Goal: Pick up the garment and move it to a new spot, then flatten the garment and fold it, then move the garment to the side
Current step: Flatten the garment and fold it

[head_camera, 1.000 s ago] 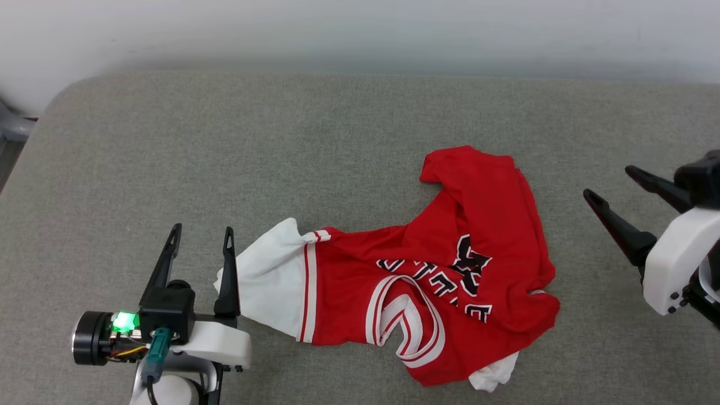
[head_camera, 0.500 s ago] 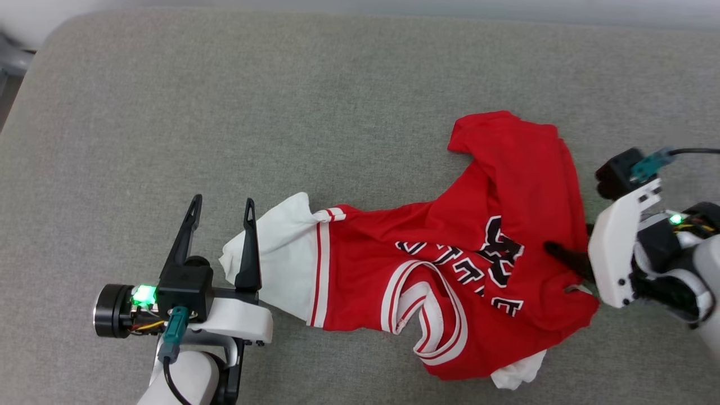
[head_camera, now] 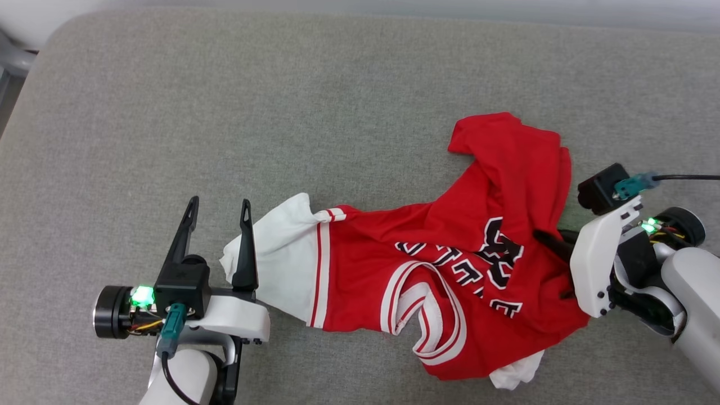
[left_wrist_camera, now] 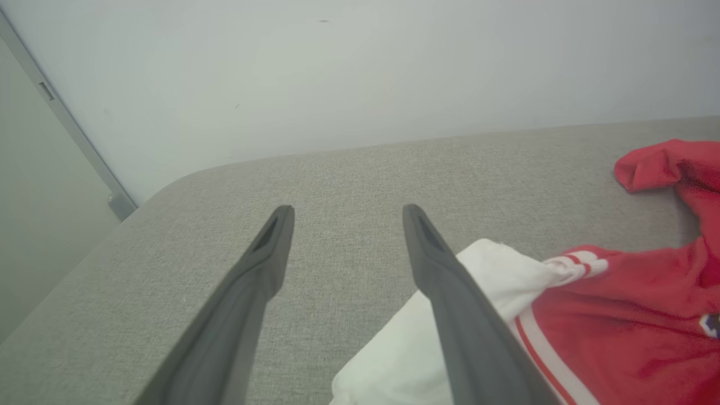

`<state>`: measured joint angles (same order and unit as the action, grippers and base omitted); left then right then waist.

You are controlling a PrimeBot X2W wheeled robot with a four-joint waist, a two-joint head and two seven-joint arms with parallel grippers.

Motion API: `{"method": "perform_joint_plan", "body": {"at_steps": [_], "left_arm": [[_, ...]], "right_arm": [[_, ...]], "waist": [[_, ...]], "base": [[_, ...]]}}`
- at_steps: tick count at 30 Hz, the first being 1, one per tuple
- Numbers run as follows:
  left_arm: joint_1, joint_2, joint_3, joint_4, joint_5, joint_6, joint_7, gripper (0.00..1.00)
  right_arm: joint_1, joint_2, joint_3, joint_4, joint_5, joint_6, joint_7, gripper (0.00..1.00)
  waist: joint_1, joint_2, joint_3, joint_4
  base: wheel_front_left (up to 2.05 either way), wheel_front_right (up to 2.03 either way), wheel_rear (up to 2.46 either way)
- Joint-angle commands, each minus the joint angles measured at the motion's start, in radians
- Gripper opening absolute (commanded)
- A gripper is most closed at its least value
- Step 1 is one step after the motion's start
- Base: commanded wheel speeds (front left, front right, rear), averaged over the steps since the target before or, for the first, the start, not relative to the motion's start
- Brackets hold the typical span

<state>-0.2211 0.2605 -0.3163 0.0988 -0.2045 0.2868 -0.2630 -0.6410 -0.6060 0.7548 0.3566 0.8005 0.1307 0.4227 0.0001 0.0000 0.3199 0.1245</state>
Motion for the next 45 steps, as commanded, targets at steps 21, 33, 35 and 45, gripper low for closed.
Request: {"method": "perform_joint_plan", "body": {"at_steps": [21,33,35,45], "left_arm": [[0.090,-0.068,0.098,0.020,0.069,-0.086,-0.002,1.00],[0.027,-0.122,0.118,0.025,0.106,-0.131,-0.002,1.00],[0.015,-0.132,0.119,0.028,0.111,-0.137,-0.002,1.00],[-0.006,-0.161,0.143,0.038,0.127,-0.154,-0.002,1.00]], "right_arm": [[-0.092,-0.072,-0.265,-0.338,-0.053,0.000,-0.206,0.00],[-0.326,0.112,-0.096,-0.080,-0.157,0.000,-0.091,0.00],[-0.344,0.150,-0.027,-0.015,-0.149,0.000,-0.087,0.00],[-0.333,0.275,0.241,0.275,-0.087,0.000,-0.071,0.00]], "waist": [[-0.0001,0.0000,-0.099,-0.034],[-0.0001,0.0000,0.000,0.020],[-0.0001,0.0000,0.015,0.029],[-0.0001,0.0000,0.046,0.043]], "base": [[0.00,0.00,0.00],[0.00,0.00,0.00],[0.00,0.00,0.00],[0.00,0.00,0.00]]}}
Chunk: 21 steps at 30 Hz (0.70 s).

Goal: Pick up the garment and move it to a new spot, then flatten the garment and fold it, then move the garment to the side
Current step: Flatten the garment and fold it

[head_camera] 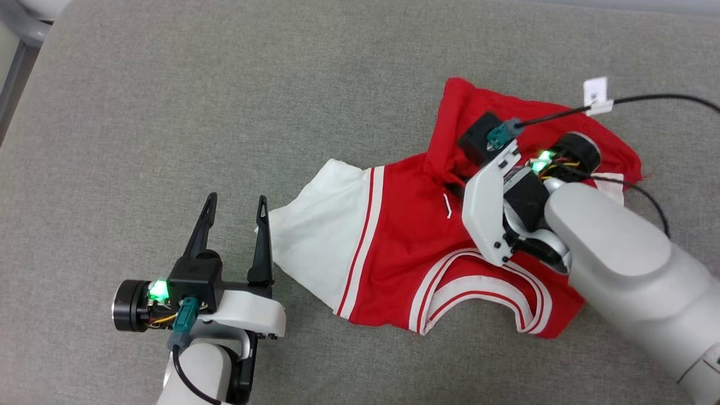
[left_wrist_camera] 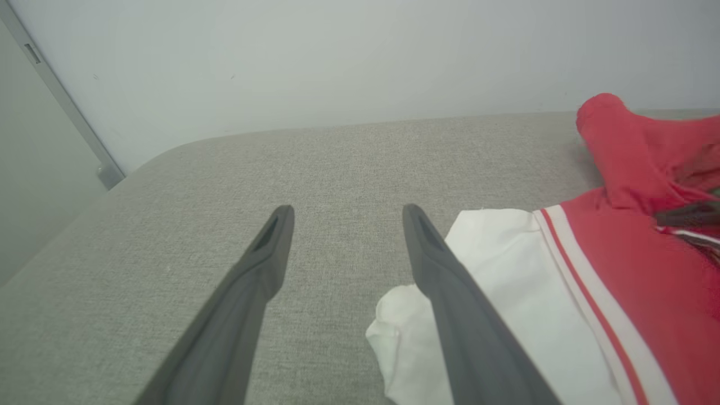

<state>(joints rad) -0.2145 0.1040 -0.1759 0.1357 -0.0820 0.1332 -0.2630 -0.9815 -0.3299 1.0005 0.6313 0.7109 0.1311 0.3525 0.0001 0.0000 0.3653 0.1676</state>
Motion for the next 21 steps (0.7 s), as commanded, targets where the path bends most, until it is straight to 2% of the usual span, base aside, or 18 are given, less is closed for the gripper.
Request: {"method": "perform_joint_plan", "body": {"at_steps": [1,5,6,7,8,13,17,21], "left_arm": [[-0.013,-0.006,0.005,0.002,0.008,-0.001,-0.002,1.00],[-0.008,-0.009,0.018,0.005,0.013,-0.007,-0.002,1.00],[-0.005,-0.010,0.021,0.007,0.015,-0.009,-0.002,1.00],[-0.003,-0.010,0.024,0.009,0.017,-0.009,-0.002,1.00],[0.000,-0.010,0.028,0.010,0.019,-0.011,-0.002,1.00],[0.024,-0.011,0.043,0.011,0.025,-0.016,-0.002,1.00],[0.049,-0.006,0.057,0.005,0.030,-0.018,-0.002,1.00],[0.072,-0.003,0.068,-0.002,0.034,-0.021,-0.002,1.00]], "right_arm": [[0.009,0.007,0.019,0.018,0.011,-0.001,-0.004,0.00],[-0.010,0.020,0.061,0.073,0.051,-0.001,-0.066,0.00],[-0.020,0.018,0.068,0.077,0.057,-0.001,-0.087,0.12],[-0.032,0.013,0.069,0.076,0.063,-0.001,-0.118,0.49],[-0.041,0.009,0.067,0.071,0.070,-0.001,-0.150,1.00],[-0.044,-0.050,0.050,0.003,0.094,-0.001,-0.295,1.00],[-0.021,-0.141,0.018,-0.091,0.090,-0.001,-0.355,1.00],[0.019,-0.255,-0.048,-0.214,0.088,-0.001,-0.358,1.00]], "waist": [[-0.0001,0.0000,0.001,-0.001],[-0.0001,0.0000,-0.004,-0.012],[-0.0001,0.0000,-0.009,-0.017],[-0.0001,0.0000,-0.014,-0.021],[-0.0001,0.0000,-0.021,-0.026],[-0.0001,0.0000,-0.068,-0.049],[-0.0001,0.0000,-0.106,-0.071],[-0.0001,0.0000,-0.130,-0.089]], "base": [[0.00,0.00,0.00],[0.00,0.00,0.00],[0.00,0.00,0.00],[0.00,0.00,0.00],[0.00,0.00,0.00],[0.00,0.00,0.00],[0.00,0.00,0.00],[0.00,0.00,0.00]]}}
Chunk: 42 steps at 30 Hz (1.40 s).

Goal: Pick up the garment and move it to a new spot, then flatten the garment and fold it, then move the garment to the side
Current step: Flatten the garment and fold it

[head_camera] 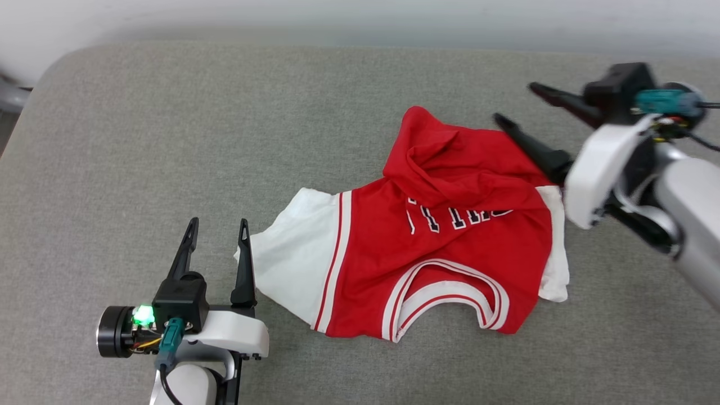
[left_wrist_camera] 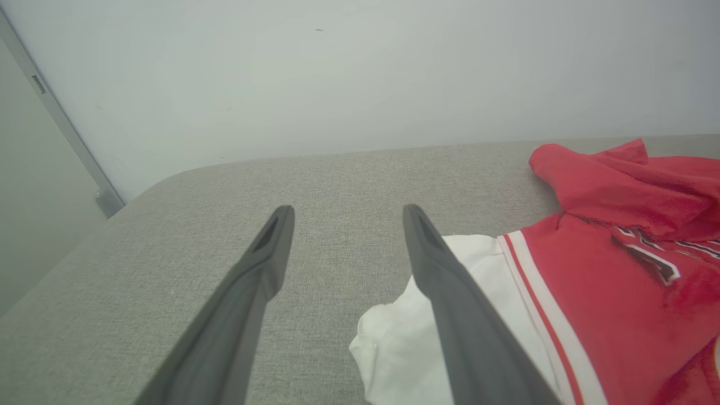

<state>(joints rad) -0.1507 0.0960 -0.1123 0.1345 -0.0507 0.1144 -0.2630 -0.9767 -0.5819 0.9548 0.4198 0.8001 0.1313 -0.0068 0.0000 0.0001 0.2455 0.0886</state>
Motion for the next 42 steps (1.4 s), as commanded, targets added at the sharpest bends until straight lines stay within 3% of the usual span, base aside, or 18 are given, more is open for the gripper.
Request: {"method": "perform_joint_plan", "body": {"at_steps": [1,8,17,27,42], "left_arm": [[0.012,0.005,0.006,-0.004,0.003,-0.003,-0.002,1.00],[0.035,0.004,0.014,-0.015,0.011,-0.007,-0.002,1.00],[0.030,0.004,0.013,-0.021,0.020,-0.017,-0.002,1.00],[0.000,-0.001,0.008,-0.028,0.027,-0.024,-0.002,1.00],[-0.042,-0.008,0.000,-0.024,0.030,-0.023,-0.002,1.00]], "right_arm": [[0.027,-0.033,-0.021,-0.037,0.000,-0.001,0.011,1.00],[0.158,-0.223,-0.122,-0.297,0.031,-0.001,0.184,1.00],[0.311,-0.367,-0.094,-0.529,0.052,-0.001,0.510,1.00],[0.357,-0.329,-0.052,-0.503,-0.014,-0.001,0.594,1.00],[0.330,-0.236,0.110,-0.214,-0.067,-0.002,0.506,1.00]], "waist": [[0.0000,-0.0001,-0.015,-0.014],[0.0000,-0.0001,-0.037,-0.031],[0.0000,-0.0001,-0.026,-0.027],[0.0000,-0.0001,0.035,-0.006],[0.0000,-0.0001,0.108,0.014]], "base": [[0.00,0.00,0.00],[0.00,0.00,0.00],[0.00,0.00,0.00],[0.00,0.00,0.00],[0.00,0.00,0.00]]}}
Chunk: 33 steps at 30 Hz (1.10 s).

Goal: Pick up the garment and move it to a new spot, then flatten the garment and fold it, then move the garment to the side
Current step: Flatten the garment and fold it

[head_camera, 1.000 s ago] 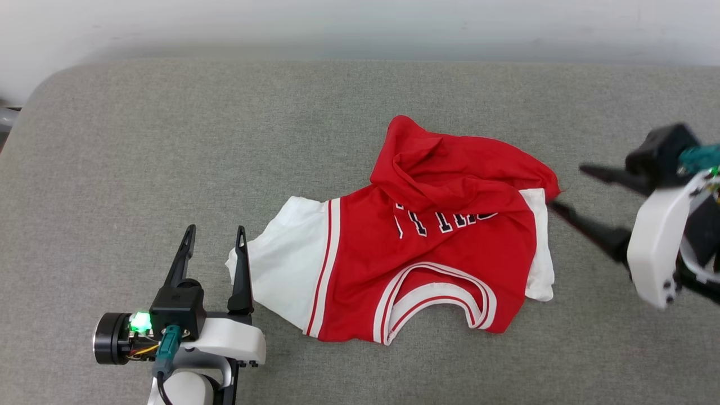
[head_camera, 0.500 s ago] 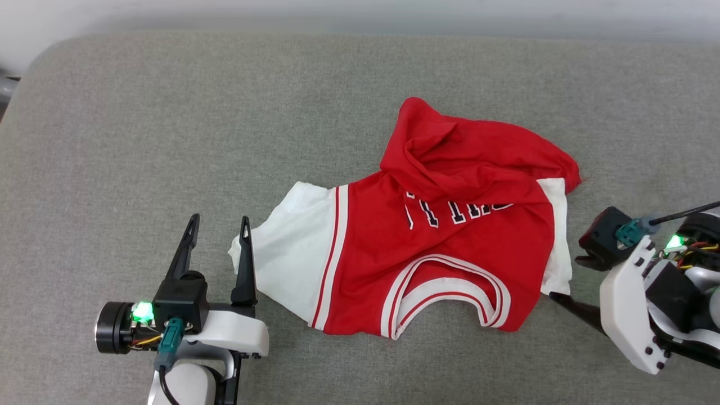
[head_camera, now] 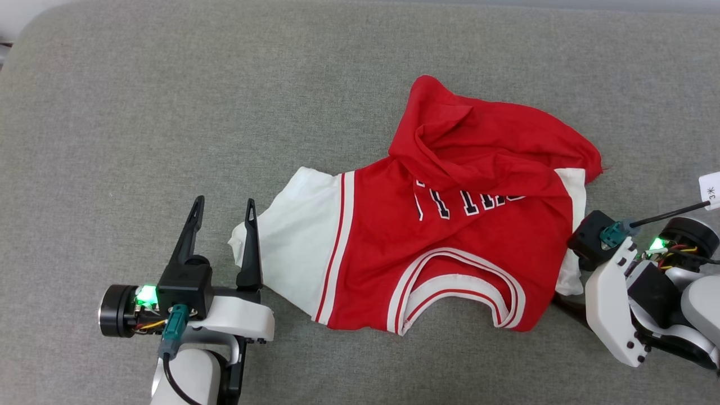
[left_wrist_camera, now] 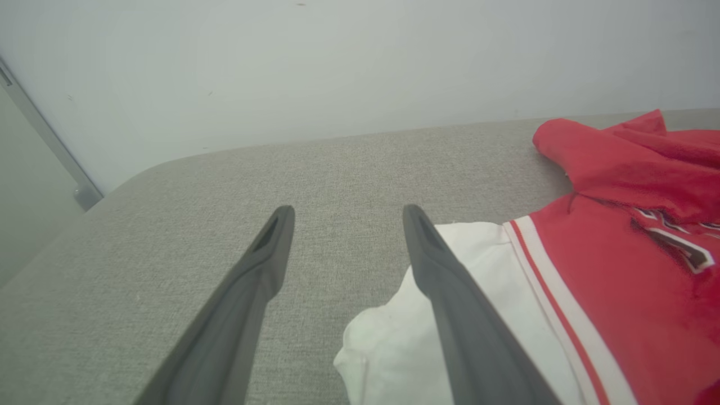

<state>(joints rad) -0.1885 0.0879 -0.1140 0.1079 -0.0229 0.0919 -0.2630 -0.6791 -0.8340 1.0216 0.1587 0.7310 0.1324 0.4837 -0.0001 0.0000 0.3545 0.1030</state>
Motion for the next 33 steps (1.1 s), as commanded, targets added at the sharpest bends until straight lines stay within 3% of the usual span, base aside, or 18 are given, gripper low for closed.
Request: {"method": "perform_joint_plan", "body": {"at_steps": [1,2,11,21,25,33], "left_arm": [[-0.004,0.000,0.003,0.003,0.003,0.001,-0.002,1.00],[-0.001,0.001,0.006,0.006,0.002,0.003,-0.002,1.00],[0.022,0.004,0.012,0.017,-0.002,0.002,-0.002,1.00],[0.091,0.016,0.032,0.018,-0.008,0.009,-0.002,1.00],[0.109,0.020,0.038,0.016,-0.011,0.008,-0.002,1.00],[0.108,0.029,0.038,0.031,-0.006,-0.002,-0.002,1.00]], "right_arm": [[0.033,0.017,0.056,0.055,0.008,-0.003,0.009,0.31],[0.032,0.020,0.063,0.059,0.015,-0.003,-0.004,0.00],[0.012,-0.009,0.012,0.028,0.035,-0.003,-0.151,0.00],[0.259,-0.100,-0.236,-0.056,0.080,-0.002,-0.259,0.00],[0.410,-0.102,-0.356,-0.042,0.093,-0.002,-0.270,0.00],[0.606,-0.031,-0.547,0.058,0.124,-0.002,-0.250,0.00]], "waist": [[0.0001,0.0000,-0.003,-0.003],[0.0001,0.0000,-0.007,-0.007],[0.0001,0.0000,-0.074,-0.037],[0.0001,0.0000,-0.169,-0.083],[0.0001,0.0000,-0.184,-0.101],[0.0001,0.0000,-0.189,-0.120]], "base": [[0.00,0.00,0.00],[0.00,0.00,0.00],[0.00,0.00,0.00],[0.00,0.00,0.00],[0.00,0.00,0.00],[0.00,0.00,0.00]]}}
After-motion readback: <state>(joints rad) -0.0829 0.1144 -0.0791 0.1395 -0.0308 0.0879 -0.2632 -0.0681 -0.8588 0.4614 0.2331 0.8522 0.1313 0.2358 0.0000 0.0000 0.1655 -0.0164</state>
